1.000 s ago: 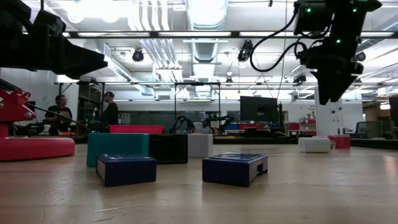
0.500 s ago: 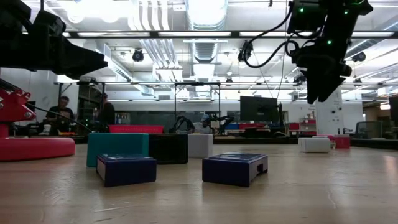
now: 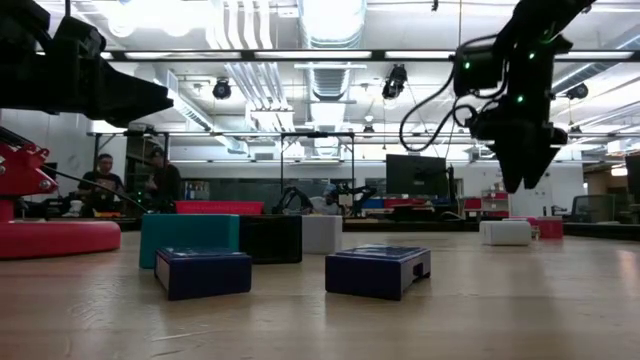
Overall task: Pick & Place Office items
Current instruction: Put the purple charger adapter into the green bin
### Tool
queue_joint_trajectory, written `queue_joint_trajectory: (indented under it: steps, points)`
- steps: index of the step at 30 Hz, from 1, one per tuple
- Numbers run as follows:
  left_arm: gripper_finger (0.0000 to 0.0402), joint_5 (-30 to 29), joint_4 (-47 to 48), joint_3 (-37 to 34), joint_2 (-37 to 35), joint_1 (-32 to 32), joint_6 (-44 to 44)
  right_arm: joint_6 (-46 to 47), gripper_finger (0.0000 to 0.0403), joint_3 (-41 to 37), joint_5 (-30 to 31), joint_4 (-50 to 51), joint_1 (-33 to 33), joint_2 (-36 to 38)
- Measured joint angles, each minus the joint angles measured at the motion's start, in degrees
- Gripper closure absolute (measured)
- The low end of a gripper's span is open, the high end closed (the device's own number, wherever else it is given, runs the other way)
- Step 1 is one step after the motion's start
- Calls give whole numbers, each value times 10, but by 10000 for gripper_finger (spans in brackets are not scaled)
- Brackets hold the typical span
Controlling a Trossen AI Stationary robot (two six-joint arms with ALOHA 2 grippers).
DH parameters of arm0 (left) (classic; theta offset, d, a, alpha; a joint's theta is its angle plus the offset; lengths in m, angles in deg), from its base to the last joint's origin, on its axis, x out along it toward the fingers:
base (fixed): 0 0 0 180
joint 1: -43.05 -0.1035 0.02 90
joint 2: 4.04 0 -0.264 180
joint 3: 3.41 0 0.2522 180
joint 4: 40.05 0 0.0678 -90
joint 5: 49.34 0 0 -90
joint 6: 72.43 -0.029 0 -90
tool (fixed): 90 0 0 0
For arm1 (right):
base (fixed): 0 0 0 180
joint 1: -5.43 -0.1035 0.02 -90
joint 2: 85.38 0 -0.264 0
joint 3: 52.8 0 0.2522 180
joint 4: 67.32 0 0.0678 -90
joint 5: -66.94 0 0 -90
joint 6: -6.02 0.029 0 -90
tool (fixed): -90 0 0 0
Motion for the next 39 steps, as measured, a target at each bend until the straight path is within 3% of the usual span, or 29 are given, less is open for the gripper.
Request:
queue_joint_trajectory:
  steps: [20, 39]
  points:
    - [156, 0, 0, 0, 0, 0, 0, -98, 76, 0, -5, -65, 85, -123]
    - [156, 0, 0, 0, 0, 0, 0, -123, 76, -1, -33, -113, 102, -183]
